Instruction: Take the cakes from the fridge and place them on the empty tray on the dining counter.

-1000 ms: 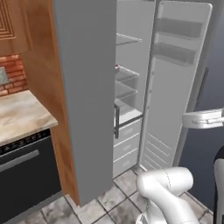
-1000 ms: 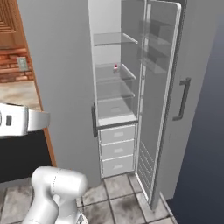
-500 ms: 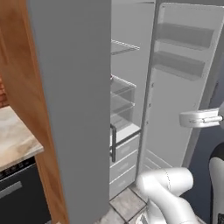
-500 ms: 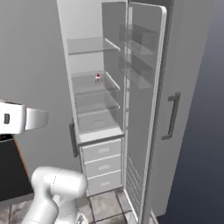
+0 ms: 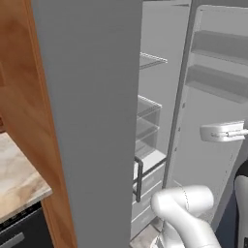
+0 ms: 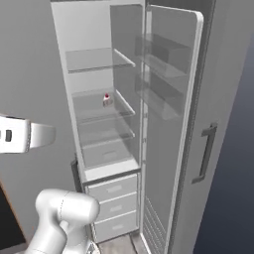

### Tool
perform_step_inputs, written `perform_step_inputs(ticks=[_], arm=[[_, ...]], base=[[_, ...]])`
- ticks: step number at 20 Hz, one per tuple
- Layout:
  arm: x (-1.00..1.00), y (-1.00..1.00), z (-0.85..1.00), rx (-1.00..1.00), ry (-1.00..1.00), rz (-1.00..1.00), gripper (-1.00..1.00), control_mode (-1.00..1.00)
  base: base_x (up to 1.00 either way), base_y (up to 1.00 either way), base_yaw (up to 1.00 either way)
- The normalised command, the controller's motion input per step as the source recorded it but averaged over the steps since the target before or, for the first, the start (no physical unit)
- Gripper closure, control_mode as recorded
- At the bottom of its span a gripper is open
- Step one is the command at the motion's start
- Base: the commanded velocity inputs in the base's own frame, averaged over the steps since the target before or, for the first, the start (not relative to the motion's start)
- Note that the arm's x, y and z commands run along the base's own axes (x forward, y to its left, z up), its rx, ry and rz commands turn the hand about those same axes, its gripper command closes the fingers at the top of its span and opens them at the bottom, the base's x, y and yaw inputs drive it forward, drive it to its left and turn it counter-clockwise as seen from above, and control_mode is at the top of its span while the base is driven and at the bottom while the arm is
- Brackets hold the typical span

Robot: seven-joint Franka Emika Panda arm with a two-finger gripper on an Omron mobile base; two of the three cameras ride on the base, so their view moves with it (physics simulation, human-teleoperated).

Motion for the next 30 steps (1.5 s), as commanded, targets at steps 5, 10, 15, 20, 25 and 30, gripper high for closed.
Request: perform_step_inputs(ticks=[5,10,15,20,25,30], arm=[[0.0,0.0,0.0,0.0,0.0,0.0,-1.0,1.0],[0.0,0.0,0.0,0.0,0.0,0.0,-1.0,1.0],[0.0,0.0,0.0,0.0,0.0,0.0,-1.0,1.0],[0.0,0.0,0.0,0.0,0.0,0.0,-1.0,1.0],[0.0,0.0,0.0,0.0,0.0,0.0,-1.0,1.0],[0.0,0.0,0.0,0.0,0.0,0.0,-1.0,1.0]], base=[[0.6,-0.2,0.0],[0.48,-0.41,0.0],[0.57,-0.18,0.0],[0.71,-0.11,0.0],[0.48,0.0,0.14],[0.4,0.0,0.37]])
